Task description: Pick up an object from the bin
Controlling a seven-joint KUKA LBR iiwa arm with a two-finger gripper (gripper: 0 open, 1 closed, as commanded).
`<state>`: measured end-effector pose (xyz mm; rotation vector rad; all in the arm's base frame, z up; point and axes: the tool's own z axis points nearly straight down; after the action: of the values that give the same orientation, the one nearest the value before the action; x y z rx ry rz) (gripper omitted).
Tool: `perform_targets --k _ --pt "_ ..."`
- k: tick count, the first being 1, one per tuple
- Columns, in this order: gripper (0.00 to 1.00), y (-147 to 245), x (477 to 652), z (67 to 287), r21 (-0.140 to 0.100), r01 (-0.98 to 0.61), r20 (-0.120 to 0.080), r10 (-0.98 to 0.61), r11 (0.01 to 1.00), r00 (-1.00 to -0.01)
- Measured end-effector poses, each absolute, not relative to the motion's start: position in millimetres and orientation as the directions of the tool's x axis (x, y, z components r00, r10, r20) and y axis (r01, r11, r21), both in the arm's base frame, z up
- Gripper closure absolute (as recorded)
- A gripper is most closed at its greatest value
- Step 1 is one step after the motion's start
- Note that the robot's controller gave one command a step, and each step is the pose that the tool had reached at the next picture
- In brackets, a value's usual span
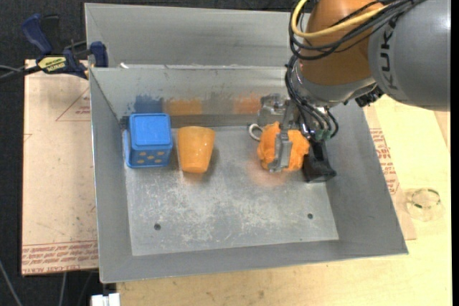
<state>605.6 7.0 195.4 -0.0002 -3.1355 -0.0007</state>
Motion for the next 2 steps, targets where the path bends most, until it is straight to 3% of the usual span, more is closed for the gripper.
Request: perform_targets --k 2 --pt "0.00 4.3 599.9 196.7 0.001 -0.018 -0.007 -0.018 1.000 -1.000"
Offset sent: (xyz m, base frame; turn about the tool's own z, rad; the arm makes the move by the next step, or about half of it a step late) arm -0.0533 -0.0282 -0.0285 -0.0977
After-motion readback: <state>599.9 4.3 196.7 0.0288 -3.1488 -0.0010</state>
